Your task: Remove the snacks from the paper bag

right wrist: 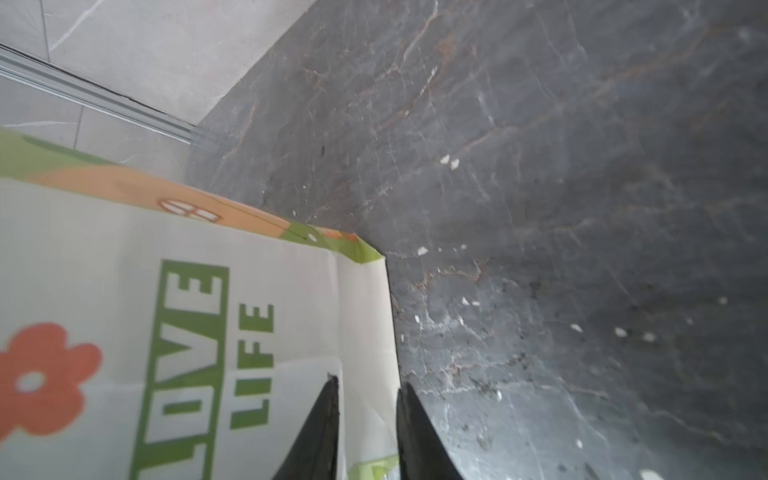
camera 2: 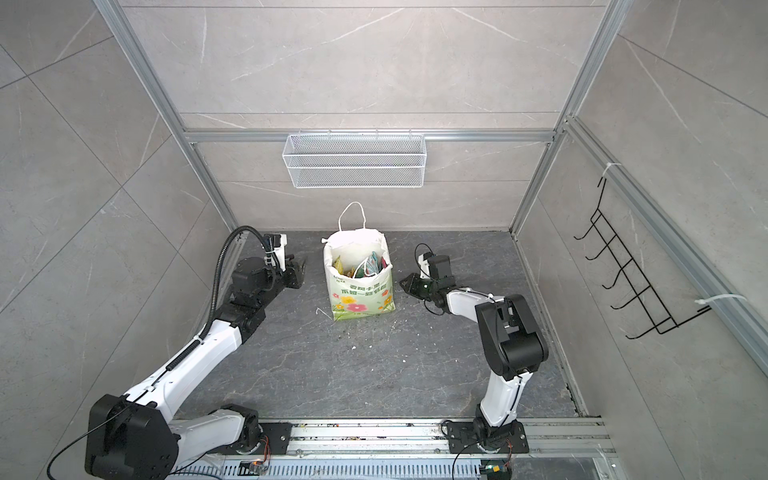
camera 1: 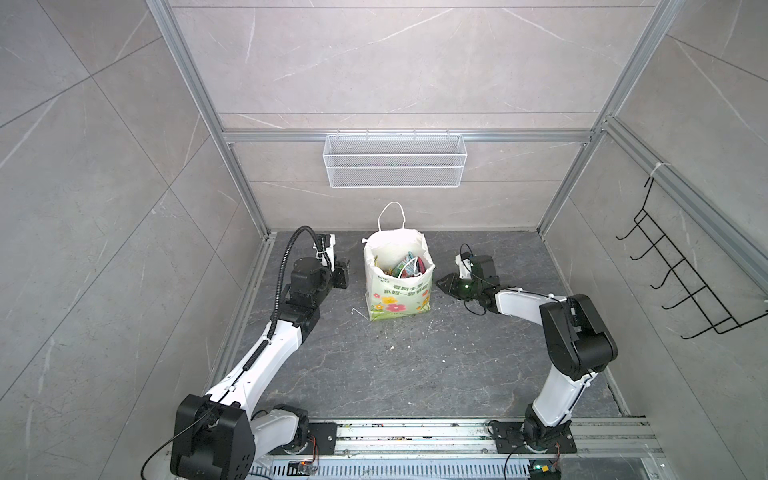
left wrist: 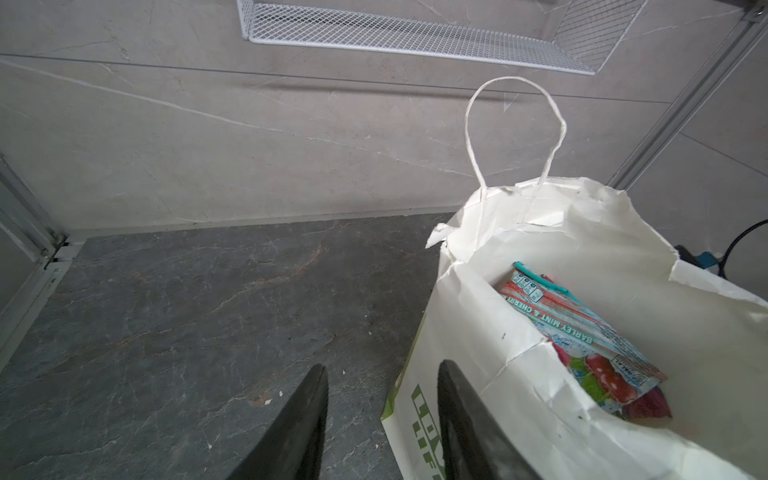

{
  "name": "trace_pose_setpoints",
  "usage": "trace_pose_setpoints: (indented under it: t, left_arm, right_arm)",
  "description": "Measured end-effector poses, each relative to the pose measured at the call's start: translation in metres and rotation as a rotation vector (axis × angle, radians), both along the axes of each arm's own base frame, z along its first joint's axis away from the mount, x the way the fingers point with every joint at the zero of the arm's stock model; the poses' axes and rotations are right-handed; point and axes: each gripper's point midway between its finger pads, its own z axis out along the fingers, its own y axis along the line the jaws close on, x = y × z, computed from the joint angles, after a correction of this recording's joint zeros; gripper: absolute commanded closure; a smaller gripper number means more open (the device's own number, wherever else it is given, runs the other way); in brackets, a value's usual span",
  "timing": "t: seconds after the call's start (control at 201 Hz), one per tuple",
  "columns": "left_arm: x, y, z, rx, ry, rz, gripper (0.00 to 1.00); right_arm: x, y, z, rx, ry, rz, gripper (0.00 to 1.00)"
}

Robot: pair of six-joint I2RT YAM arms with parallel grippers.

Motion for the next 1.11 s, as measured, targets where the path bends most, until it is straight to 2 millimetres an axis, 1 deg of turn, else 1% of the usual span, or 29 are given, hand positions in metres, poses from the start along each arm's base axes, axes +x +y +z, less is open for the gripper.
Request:
trace_pose_setpoints:
  t: [0.129,0.184,0.249,0.358,0.438,0.537,0.632,0.697,0.801,0.866,0.98,1.05,1.11]
  left_arm:
    - [0.007,-0.008,-0.002,0.0,0.026,-0.032,0.49]
    - [0.01,-0.009,-0.003,0.001,0.037,-0.044,0.46]
    - [0.014,-0.009,0.0,-0.001,0.038,-0.055,0.46]
    - [0.024,-0.009,0.017,0.0,0.025,-0.085,0.44]
    - [0.033,-0.012,0.036,0.01,-0.002,-0.118,0.43]
    - [0.045,-0.021,0.06,0.026,-0.031,-0.171,0.41]
    - [0.054,-0.032,0.072,0.046,-0.037,-0.228,0.38]
    - [0.061,-0.039,0.075,0.061,-0.027,-0.265,0.37]
    - [0.071,-0.05,0.072,0.082,0.012,-0.33,0.36]
    - [0.075,-0.054,0.065,0.092,0.039,-0.358,0.36]
    - [0.074,-0.058,0.045,0.114,0.099,-0.393,0.36]
    - [0.074,-0.059,0.034,0.134,0.125,-0.412,0.36]
    - [0.075,-0.061,0.028,0.15,0.144,-0.43,0.37]
  right_arm:
    - [-0.011,0.006,-0.01,-0.006,0.022,0.021,0.72]
    - [-0.017,0.012,-0.013,-0.005,0.029,0.042,0.72]
    - [-0.025,0.02,-0.014,0.001,0.032,0.073,0.71]
    - [-0.036,0.034,-0.016,0.007,0.035,0.122,0.71]
    - [-0.04,0.04,-0.015,0.011,0.031,0.145,0.71]
    - [-0.047,0.043,-0.012,0.02,0.025,0.164,0.71]
    - [-0.052,0.047,-0.005,0.04,0.011,0.192,0.71]
    - [-0.054,0.051,0.003,0.06,-0.008,0.218,0.7]
    - [-0.059,0.057,0.015,0.075,-0.037,0.247,0.7]
    - [-0.059,0.055,0.02,0.052,-0.051,0.236,0.71]
    - [-0.053,0.043,0.028,0.013,-0.076,0.182,0.71]
    - [-0.045,0.031,0.028,-0.002,-0.081,0.14,0.7]
    - [-0.04,0.021,0.025,-0.017,-0.075,0.108,0.7]
